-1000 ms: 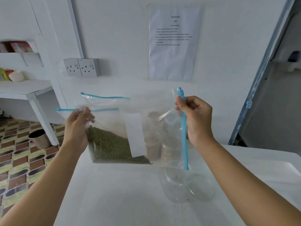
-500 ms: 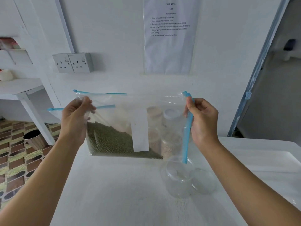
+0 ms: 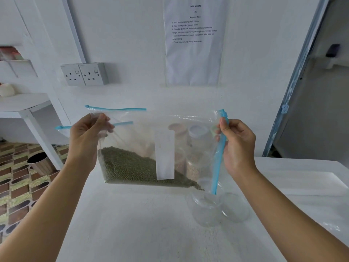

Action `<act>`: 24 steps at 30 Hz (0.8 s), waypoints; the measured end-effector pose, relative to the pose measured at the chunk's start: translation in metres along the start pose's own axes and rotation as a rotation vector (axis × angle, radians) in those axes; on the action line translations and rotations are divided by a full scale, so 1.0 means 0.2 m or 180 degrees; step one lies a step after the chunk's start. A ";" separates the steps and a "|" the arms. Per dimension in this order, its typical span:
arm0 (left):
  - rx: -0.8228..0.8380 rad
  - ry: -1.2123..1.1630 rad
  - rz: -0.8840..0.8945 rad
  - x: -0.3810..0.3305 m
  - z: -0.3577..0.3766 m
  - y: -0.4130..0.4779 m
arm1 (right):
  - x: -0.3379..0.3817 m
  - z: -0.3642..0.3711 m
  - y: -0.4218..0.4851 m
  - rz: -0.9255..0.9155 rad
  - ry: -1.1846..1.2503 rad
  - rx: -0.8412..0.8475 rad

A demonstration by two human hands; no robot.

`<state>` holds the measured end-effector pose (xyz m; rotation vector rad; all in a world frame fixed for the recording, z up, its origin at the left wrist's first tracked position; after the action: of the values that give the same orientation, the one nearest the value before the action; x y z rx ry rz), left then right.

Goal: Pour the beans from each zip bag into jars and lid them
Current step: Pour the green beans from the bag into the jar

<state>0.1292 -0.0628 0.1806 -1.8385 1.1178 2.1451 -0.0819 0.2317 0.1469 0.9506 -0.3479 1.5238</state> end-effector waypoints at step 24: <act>0.0104 0.0192 0.0144 -0.20 0.04 -0.04 | 0.05 -0.01 -0.07 -0.0148 -0.0313 -0.0056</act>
<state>0.1366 -0.0374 0.2133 -1.8935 1.2106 2.0953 -0.0689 0.2422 0.1492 1.0154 -0.4061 1.4328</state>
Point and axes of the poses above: each hand's wrist, its own y-axis towards the middle knuckle, its own z-axis out of the palm, x = y × z, the point moved 3 cm from there along y, towards the middle knuckle, and after that the axes turned 8 degrees about y, right-handed, at the moved point
